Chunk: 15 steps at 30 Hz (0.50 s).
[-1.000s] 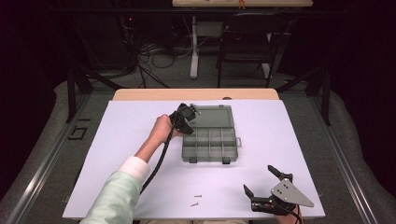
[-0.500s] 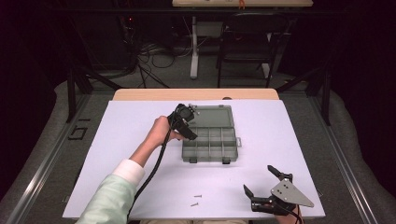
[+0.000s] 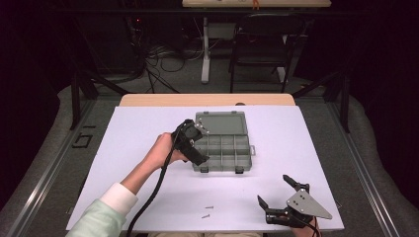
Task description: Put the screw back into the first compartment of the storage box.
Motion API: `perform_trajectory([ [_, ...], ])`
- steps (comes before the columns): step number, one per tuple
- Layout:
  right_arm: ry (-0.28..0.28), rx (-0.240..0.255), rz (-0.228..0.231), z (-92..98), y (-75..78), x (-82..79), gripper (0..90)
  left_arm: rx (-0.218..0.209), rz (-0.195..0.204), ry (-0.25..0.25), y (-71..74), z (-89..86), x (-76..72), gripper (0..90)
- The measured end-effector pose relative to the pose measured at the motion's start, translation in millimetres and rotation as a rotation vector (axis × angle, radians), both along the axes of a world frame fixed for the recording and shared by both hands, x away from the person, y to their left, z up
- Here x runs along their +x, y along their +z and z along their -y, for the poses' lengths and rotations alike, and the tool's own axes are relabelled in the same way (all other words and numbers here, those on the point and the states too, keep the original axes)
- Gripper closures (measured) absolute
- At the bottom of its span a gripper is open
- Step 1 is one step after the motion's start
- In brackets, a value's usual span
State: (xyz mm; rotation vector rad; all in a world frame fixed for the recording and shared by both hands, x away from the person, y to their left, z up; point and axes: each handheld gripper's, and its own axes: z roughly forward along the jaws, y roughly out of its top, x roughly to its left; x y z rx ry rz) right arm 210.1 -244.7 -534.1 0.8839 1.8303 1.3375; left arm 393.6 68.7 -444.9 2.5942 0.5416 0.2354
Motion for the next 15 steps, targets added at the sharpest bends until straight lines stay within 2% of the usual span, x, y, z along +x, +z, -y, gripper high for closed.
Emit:
perform_trajectory([
  [1,-0.002,-0.002,0.001,0.0,-0.1,0.2,0.0,0.006,0.008,-0.018,-0.3,1.1,-9.2,5.0],
  [2,-0.002,-0.002,0.001,0.0,-0.1,0.2,0.0,0.006,0.008,-0.018,-0.3,1.1,-9.2,4.0],
  [3,-0.001,-0.005,-0.002,0.0,0.1,-0.1,0.0,0.004,0.013,-0.037,-1.2,1.9,-17.6,3.1],
  [4,0.0,-0.006,0.001,0.0,0.1,0.0,0.0,0.004,0.013,-0.037,-1.2,1.9,-17.6,2.3],
  [7,-0.003,-0.007,-0.001,0.1,0.1,0.1,0.0,0.007,0.018,-0.073,-3.4,3.4,-32.0,0.4],
  [15,-0.001,-0.007,-0.002,0.0,0.1,0.1,0.0,0.014,0.011,-0.112,-11.2,6.4,-48.9,0.0],
])
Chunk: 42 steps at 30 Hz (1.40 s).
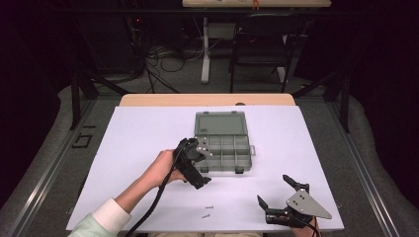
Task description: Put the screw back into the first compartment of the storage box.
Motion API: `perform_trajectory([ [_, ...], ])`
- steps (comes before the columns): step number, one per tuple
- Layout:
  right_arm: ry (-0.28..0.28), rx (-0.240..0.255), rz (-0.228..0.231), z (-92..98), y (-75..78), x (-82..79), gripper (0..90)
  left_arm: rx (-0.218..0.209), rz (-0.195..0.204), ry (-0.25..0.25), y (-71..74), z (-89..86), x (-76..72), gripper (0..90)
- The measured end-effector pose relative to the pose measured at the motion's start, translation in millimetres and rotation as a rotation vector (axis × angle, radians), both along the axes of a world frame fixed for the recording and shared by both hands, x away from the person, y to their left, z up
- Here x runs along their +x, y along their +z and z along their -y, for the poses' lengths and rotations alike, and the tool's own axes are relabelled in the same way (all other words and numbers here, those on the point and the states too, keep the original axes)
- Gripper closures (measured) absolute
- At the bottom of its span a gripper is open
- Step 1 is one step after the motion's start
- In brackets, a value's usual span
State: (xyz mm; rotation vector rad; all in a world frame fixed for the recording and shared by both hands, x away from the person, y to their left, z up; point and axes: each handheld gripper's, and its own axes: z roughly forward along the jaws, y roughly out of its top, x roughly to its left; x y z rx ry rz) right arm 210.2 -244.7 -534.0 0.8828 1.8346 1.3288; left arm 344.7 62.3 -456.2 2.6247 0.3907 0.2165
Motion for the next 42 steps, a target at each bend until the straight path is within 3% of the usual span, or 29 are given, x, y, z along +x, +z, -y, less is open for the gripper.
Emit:
perform_trajectory([
  [7,0.002,0.003,0.002,-0.2,-0.2,0.2,0.0,0.013,-0.012,-0.035,-6.7,4.4,-11.4,0.0],
  [16,0.0,0.003,0.002,-0.4,-0.3,0.3,0.0,0.047,-0.041,-0.079,-26.4,8.6,-24.3,0.0],
  [24,0.001,0.003,0.005,-0.3,-0.3,0.4,0.0,0.05,-0.084,-0.109,-37.5,13.8,-31.3,7.6],
  [32,0.005,-0.002,0.001,-0.1,0.0,-0.2,0.0,0.049,-0.109,-0.131,-48.7,16.8,-38.7,24.2],
  [33,0.004,-0.005,0.001,-0.4,0.0,-0.3,0.0,0.059,-0.115,-0.151,-50.9,16.9,-38.8,30.4],
  [42,0.005,-0.004,0.0,-0.5,-0.2,-0.1,0.0,0.061,-0.16,-0.189,-63.0,18.4,-43.4,55.1],
])
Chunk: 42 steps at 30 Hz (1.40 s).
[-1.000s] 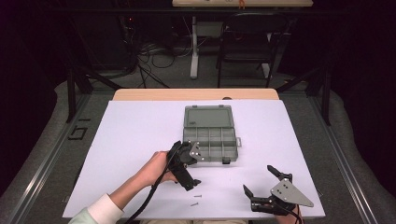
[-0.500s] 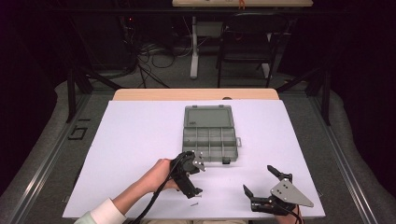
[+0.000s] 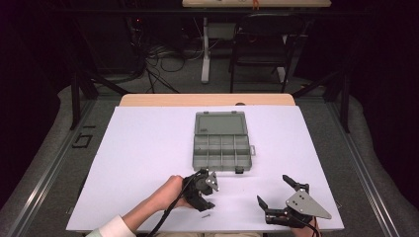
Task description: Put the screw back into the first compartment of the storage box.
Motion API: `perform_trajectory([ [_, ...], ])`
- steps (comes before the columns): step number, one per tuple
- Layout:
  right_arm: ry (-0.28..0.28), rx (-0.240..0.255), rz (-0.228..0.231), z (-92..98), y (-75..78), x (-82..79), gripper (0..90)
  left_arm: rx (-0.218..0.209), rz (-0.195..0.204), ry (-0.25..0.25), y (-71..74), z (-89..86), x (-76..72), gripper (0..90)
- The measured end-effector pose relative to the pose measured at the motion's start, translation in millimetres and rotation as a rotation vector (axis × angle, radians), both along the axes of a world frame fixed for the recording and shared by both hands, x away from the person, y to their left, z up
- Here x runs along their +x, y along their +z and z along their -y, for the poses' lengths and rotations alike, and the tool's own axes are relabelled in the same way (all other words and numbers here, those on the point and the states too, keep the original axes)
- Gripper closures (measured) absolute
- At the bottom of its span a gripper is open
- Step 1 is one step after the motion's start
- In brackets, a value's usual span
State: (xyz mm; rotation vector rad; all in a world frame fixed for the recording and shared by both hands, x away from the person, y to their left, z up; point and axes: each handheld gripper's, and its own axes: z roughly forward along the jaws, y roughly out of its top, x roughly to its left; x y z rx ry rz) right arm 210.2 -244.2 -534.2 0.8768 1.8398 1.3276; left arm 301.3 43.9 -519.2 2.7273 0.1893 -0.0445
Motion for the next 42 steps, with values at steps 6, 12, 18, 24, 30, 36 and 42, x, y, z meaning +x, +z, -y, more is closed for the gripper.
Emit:
perform_trajectory([
  [6,0.001,-0.001,-0.004,-0.2,0.0,-0.1,0.0,0.013,-0.008,-0.023,-0.6,1.0,-1.9,64.1],
  [12,0.001,0.002,-0.002,-0.5,-0.2,0.0,0.0,0.034,-0.016,-0.036,-5.7,2.4,-4.5,71.8],
  [18,0.001,-0.002,-0.006,-0.3,-0.2,0.0,0.0,0.044,-0.005,-0.033,-9.5,2.5,-6.4,74.8],
  [24,-0.001,-0.003,-0.005,-0.5,-0.2,0.0,0.0,0.057,0.035,-0.035,-9.5,3.7,-13.2,81.5],
  [30,-0.004,-0.007,-0.007,-0.6,-0.1,-0.3,0.0,0.061,0.047,-0.044,-9.8,4.7,-15.6,87.3],
  [36,-0.002,-0.003,-0.007,-0.6,-0.3,-0.1,0.0,0.054,0.049,-0.037,-8.8,2.8,-12.9,87.6],
  [42,-0.004,-0.006,-0.008,-0.5,-0.2,-0.1,0.0,0.043,0.044,-0.024,-1.5,-0.6,-8.6,87.7],
])
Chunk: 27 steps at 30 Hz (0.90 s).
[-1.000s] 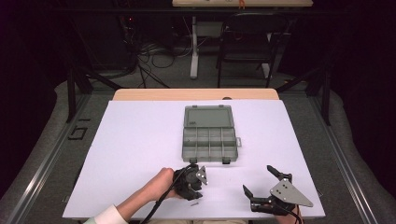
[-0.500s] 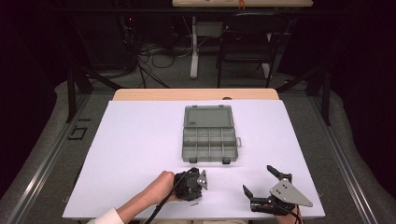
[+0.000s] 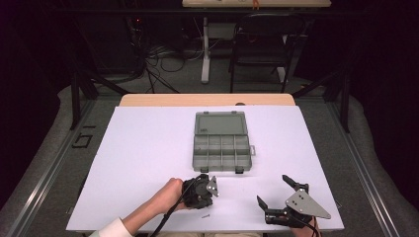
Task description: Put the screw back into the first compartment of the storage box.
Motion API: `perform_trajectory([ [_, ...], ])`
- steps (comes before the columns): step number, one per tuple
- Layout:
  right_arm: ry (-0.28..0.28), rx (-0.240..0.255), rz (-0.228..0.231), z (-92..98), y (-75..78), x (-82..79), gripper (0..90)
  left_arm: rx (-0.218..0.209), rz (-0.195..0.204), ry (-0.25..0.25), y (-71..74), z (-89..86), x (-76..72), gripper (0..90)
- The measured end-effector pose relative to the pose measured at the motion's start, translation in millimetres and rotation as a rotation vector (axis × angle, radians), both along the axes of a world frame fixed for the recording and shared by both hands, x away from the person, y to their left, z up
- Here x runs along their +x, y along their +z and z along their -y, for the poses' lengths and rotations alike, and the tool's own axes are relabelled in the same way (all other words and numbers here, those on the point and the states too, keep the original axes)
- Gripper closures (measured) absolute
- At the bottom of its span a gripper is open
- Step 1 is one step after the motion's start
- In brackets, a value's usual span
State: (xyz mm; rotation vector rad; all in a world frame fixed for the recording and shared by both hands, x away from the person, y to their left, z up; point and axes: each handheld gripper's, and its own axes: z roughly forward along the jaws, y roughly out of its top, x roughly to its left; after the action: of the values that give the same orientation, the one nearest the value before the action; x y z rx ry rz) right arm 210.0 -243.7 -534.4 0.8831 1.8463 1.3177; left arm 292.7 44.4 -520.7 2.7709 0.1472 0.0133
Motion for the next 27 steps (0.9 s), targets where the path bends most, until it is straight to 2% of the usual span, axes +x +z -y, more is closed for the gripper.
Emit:
perform_trajectory([
  [27,0.0,-0.001,0.0,0.0,-0.1,0.1,0.0,-0.017,0.048,0.068,26.9,-15.8,18.3,87.7],
])
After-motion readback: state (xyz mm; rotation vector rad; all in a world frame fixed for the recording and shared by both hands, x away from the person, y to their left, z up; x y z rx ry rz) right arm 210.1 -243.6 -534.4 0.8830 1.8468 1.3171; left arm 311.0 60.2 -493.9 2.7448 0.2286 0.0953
